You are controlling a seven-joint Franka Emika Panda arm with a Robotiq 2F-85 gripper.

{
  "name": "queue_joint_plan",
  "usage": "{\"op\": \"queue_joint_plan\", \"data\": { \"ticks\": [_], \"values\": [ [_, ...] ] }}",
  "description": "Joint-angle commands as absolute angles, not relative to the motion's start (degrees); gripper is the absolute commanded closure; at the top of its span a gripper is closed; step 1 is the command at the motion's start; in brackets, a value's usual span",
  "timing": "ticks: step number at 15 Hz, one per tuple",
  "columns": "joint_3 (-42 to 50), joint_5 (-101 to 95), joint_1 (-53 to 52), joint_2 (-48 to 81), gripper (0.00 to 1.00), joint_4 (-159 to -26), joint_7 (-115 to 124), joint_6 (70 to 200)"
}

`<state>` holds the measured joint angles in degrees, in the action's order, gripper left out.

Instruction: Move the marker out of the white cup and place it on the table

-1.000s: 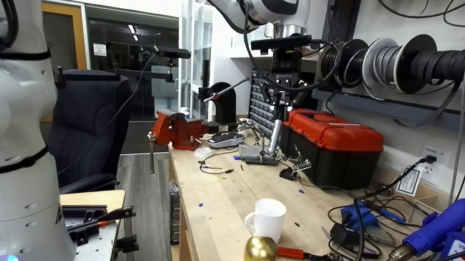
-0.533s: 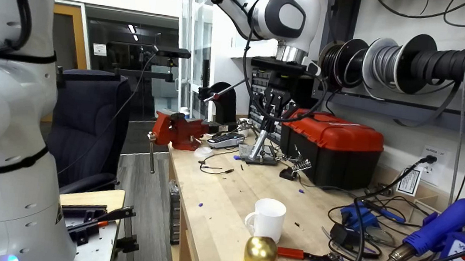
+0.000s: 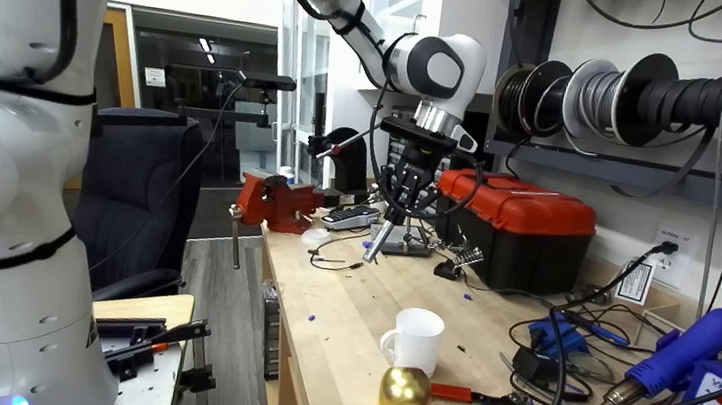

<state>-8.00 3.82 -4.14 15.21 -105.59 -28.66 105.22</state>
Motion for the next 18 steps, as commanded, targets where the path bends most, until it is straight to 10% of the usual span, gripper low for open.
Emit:
{"op": "queue_joint_plan", "data": {
  "ticks": [1,16,18],
  "values": [
    [-8.85,4.16,-4.73,18.21,0.96,-104.09,-27.47,105.35],
    [-9.62,4.15,-4.29,25.5,0.96,-101.39,-27.43,105.26],
    [-9.61,4.18,-4.21,25.84,0.57,-101.23,-27.44,105.15]
  ]
}}
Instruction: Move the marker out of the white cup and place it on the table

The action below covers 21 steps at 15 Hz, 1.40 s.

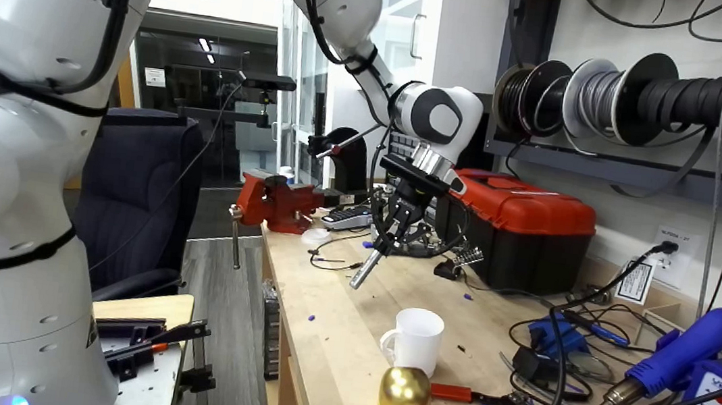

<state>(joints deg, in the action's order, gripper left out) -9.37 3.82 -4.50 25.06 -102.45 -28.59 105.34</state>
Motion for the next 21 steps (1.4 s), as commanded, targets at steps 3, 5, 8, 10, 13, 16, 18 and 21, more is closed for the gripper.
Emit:
{"op": "queue_joint_plan", "data": {
  "ticks": [3,5,8,10,13,16,18,21],
  "values": [
    [-9.65,4.47,-3.99,26.03,0.38,-101.43,-27.63,105.34],
    [-9.63,4.49,-3.91,25.92,0.23,-101.81,-27.55,105.66],
    [-9.4,4.28,-3.89,24.83,0.02,-103.11,-26.79,106.79],
    [-8.97,3.69,-4.16,23.66,0.0,-104.22,-24.91,107.48],
    [-8.39,3.12,-4.28,21.2,0.0,-106.23,-22.15,108.89],
    [-8.66,3.39,-4.12,23.96,0.0,-103.03,-23.0,107.47],
    [-8.4,3.31,-4.15,22.51,0.0,-103.9,-22.11,107.76],
    [-8.34,3.32,-4.18,21.62,0.0,-104.65,-21.75,107.87]
  ]
}}
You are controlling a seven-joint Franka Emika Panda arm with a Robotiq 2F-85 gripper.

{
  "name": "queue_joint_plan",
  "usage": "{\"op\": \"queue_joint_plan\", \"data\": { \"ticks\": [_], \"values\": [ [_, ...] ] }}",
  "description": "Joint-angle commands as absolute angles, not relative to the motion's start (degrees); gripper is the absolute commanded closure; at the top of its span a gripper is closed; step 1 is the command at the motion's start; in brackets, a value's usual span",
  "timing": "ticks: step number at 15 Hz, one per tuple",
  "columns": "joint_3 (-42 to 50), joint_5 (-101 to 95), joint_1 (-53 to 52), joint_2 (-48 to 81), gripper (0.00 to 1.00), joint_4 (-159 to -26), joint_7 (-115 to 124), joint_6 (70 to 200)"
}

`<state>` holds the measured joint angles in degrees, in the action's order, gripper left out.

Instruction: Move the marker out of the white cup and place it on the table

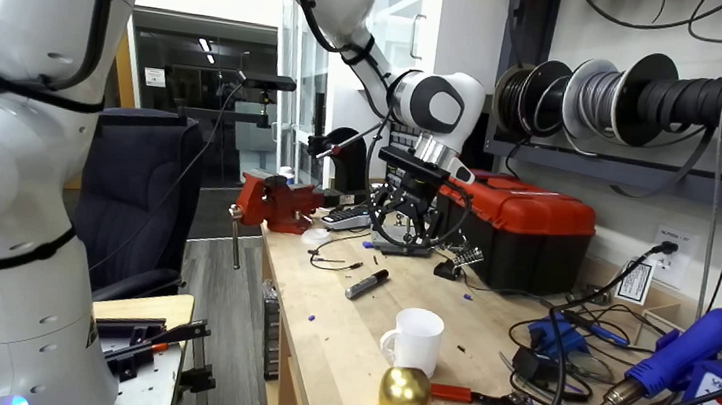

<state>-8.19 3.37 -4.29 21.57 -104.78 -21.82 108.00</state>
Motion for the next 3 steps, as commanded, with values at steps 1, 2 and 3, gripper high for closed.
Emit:
{"op": "queue_joint_plan", "data": {
  "ticks": [1,2,3],
  "values": [
    [-8.33,3.32,-4.18,21.59,0.0,-104.78,-21.7,107.91],
    [-8.33,3.32,-4.18,21.6,0.0,-104.86,-21.66,107.95],
    [-8.33,3.32,-4.18,21.6,0.0,-104.89,-21.63,107.98]
  ]
}}
